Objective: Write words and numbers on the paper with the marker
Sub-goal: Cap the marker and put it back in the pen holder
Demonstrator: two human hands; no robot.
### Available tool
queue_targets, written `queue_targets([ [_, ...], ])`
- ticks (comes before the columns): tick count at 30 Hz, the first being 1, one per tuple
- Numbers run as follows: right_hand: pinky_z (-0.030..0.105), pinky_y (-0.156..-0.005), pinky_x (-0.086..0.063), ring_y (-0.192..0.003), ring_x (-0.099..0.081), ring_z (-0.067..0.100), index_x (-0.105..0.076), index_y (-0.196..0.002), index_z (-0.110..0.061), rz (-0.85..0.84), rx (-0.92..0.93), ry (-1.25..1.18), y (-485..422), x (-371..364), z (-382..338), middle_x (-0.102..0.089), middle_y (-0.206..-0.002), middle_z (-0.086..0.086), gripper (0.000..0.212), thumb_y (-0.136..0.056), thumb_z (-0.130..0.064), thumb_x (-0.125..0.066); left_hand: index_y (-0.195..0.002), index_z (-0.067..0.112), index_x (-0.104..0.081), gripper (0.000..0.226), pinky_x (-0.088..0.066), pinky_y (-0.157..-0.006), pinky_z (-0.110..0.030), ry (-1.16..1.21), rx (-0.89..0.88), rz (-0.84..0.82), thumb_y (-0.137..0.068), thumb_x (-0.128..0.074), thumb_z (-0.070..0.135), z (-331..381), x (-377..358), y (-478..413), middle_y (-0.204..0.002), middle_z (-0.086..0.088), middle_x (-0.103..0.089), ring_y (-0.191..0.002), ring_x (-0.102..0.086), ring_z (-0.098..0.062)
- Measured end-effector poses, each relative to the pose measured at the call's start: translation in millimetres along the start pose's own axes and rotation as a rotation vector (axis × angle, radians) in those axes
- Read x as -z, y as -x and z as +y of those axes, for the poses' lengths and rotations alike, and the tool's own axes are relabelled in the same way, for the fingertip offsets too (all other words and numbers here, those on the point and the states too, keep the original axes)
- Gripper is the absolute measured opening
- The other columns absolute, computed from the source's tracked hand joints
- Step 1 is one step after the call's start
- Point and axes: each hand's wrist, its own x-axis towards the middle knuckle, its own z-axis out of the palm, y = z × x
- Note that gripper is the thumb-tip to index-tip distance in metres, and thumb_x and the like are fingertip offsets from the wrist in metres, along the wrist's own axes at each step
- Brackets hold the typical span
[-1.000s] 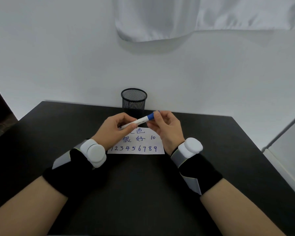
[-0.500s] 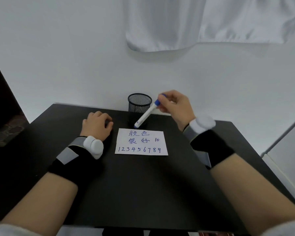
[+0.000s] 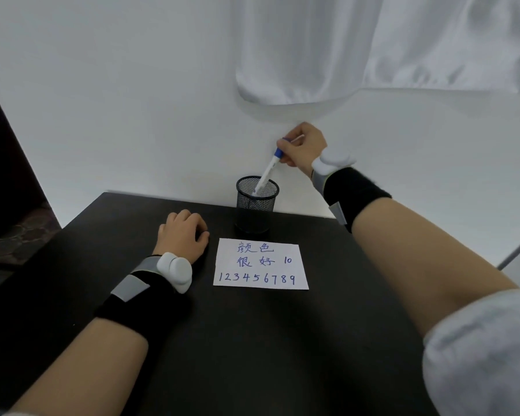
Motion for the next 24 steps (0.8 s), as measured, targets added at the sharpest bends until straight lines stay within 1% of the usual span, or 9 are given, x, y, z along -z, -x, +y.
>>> queue_targets([
  [4,0.031,-0.06,-0.051,-0.061,-0.063,0.02,-0.051,-0.075,-0.021,-0.042,0.006,0.123,-3,-12,16,-0.063,-0.067,0.003,0.022,-0.084,-0.016,-0.071,-0.097,0.024,-0.056,0.011,-0.038,-0.093,-0.041,0.008,-0.01,0.005,-0.089,-0.056,0.032,-1,-1,-1,-0.106,0.001,-0.052,-0.107,-0.044,-0.023],
  [8,0.035,-0.069,-0.053,-0.066,-0.063,0.02,-0.054,-0.074,-0.022,-0.083,-0.008,0.181,-4,-18,25,-0.064,-0.069,0.0,0.021,-0.082,-0.02,-0.074,-0.099,0.024,-0.056,0.013,-0.039,-0.094,-0.041,0.003,-0.017,0.0,-0.089,-0.055,0.032,-1,-1,-1,-0.107,0.001,-0.052,-0.108,-0.045,-0.023],
  [10,0.031,-0.068,-0.052,-0.065,-0.062,0.017,-0.057,-0.079,-0.018,-0.09,-0.019,0.184,-3,-20,31,-0.063,-0.069,-0.002,0.017,-0.082,-0.02,-0.074,-0.099,0.024,-0.056,0.013,-0.039,-0.094,-0.042,0.0,-0.02,0.001,-0.089,-0.055,0.032,-1,-1,-1,-0.108,0.001,-0.052,-0.108,-0.045,-0.023],
  [13,0.024,-0.062,-0.045,-0.064,-0.058,0.012,-0.06,-0.09,-0.01,-0.092,-0.025,0.193,-1,-24,37,-0.059,-0.07,-0.004,0.015,-0.085,-0.018,-0.072,-0.098,0.024,-0.057,0.012,-0.039,-0.093,-0.041,0.007,-0.025,0.012,-0.088,-0.056,0.031,0,-1,0,-0.107,0.001,-0.053,-0.108,-0.045,-0.023],
  [16,0.022,-0.062,-0.043,-0.069,-0.054,0.013,-0.064,-0.098,-0.005,-0.071,-0.011,0.238,-2,-25,40,-0.055,-0.073,-0.005,0.02,-0.085,-0.019,-0.071,-0.097,0.023,-0.057,0.011,-0.038,-0.091,-0.04,0.013,-0.03,0.03,-0.088,-0.056,0.03,0,-1,0,-0.106,0.001,-0.053,-0.107,-0.045,-0.023],
  [20,0.013,-0.059,-0.041,-0.063,-0.05,0.005,-0.063,-0.103,-0.001,-0.069,-0.034,0.218,1,-25,44,-0.053,-0.072,-0.005,0.022,-0.087,-0.015,-0.07,-0.096,0.023,-0.057,0.01,-0.038,-0.092,-0.039,0.015,-0.031,0.028,-0.089,-0.056,0.029,1,0,1,-0.106,0.001,-0.053,-0.107,-0.045,-0.022],
  [21,0.014,-0.061,-0.044,-0.065,-0.053,0.008,-0.062,-0.104,-0.001,-0.072,-0.036,0.215,1,-25,46,-0.055,-0.073,-0.003,0.023,-0.087,-0.014,-0.07,-0.096,0.023,-0.057,0.01,-0.038,-0.092,-0.04,0.013,-0.032,0.031,-0.089,-0.056,0.029,1,-1,2,-0.105,0.001,-0.053,-0.107,-0.045,-0.022],
  [22,0.019,-0.067,-0.048,-0.07,-0.059,0.014,-0.062,-0.105,-0.002,-0.074,-0.039,0.209,3,-26,46,-0.059,-0.077,0.001,0.023,-0.087,-0.014,-0.07,-0.096,0.022,-0.057,0.01,-0.038,-0.091,-0.04,0.01,-0.031,0.028,-0.088,-0.056,0.029,1,1,1,-0.105,0.001,-0.053,-0.107,-0.045,-0.023],
  [24,0.033,-0.079,-0.054,-0.084,-0.066,0.027,-0.062,-0.105,-0.004,-0.084,-0.056,0.176,5,-26,49,-0.064,-0.087,0.009,0.022,-0.087,-0.014,-0.07,-0.096,0.022,-0.057,0.01,-0.039,-0.091,-0.04,0.01,-0.028,0.025,-0.088,-0.056,0.029,-1,-1,1,-0.104,0.001,-0.053,-0.106,-0.045,-0.023],
])
